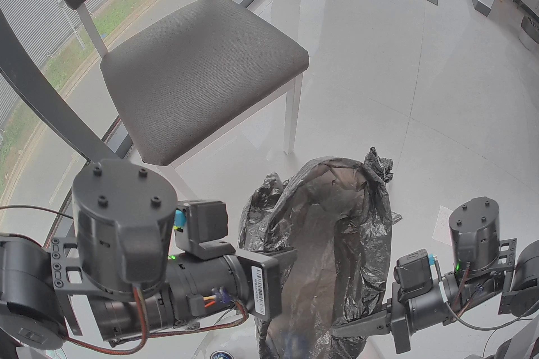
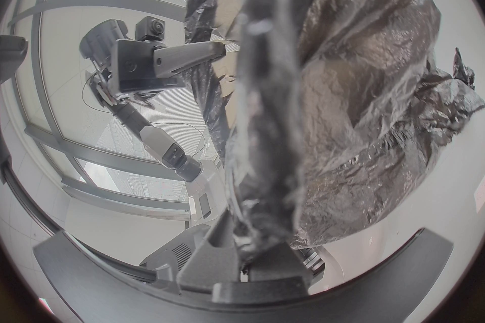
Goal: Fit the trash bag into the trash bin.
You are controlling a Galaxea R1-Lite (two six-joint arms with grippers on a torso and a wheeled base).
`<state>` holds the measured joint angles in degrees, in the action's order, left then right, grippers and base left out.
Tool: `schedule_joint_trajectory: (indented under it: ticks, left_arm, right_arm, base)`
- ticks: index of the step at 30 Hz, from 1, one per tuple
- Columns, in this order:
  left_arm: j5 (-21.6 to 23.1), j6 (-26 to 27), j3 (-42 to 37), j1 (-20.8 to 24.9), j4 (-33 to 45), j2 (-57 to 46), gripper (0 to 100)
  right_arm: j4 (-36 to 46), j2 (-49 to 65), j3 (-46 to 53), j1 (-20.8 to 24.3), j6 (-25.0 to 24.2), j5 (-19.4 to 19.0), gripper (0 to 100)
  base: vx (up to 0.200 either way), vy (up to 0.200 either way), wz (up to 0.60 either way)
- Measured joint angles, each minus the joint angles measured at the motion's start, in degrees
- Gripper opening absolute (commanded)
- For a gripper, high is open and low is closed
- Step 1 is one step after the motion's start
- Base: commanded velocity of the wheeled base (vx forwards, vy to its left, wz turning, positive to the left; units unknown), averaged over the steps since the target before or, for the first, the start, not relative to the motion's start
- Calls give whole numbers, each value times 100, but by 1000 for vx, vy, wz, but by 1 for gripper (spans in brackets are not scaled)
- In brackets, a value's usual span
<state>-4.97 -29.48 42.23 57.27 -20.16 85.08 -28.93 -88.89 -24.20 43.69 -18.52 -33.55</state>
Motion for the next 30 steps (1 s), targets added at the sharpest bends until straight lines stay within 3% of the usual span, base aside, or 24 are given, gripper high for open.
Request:
schedule_joint_trajectory:
  ticks: [10,21,30]
  left_arm:
    - [2,-9,252,-22,-6,447,0]
    - [7,-11,540,26,-15,789,0]
    - [27,-20,1006,15,-46,1374,0]
  right_arm:
    - [-1145,-1104,66,-362,-9,-446,0]
    - [-1185,-1485,312,-452,5,-773,0]
    - [-1180,-1615,375,-972,56,-783,0]
  base:
    - [0,0,0]
    - [0,0,0]
    - [0,0,0]
